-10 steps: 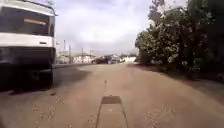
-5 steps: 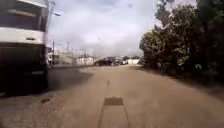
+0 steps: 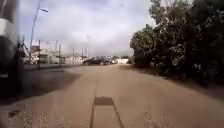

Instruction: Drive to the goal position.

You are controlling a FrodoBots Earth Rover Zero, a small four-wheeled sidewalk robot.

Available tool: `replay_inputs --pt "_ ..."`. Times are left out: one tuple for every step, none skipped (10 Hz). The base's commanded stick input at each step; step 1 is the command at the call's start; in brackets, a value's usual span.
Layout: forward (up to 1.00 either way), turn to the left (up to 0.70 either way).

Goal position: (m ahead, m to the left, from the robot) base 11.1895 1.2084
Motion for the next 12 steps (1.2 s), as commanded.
replay_inputs --pt "0.7 0.0" --pt "0.7 0.0" --pt "0.7 0.0" --pt "0.7 0.0" --pt "0.7 0.0" --pt "0.7 0.0" --pt "0.7 0.0" --pt "0.7 0.0" --pt "0.7 0.0" --pt "0.7 0.0" --pt "0.7 0.0" --pt "0.7 0.0"
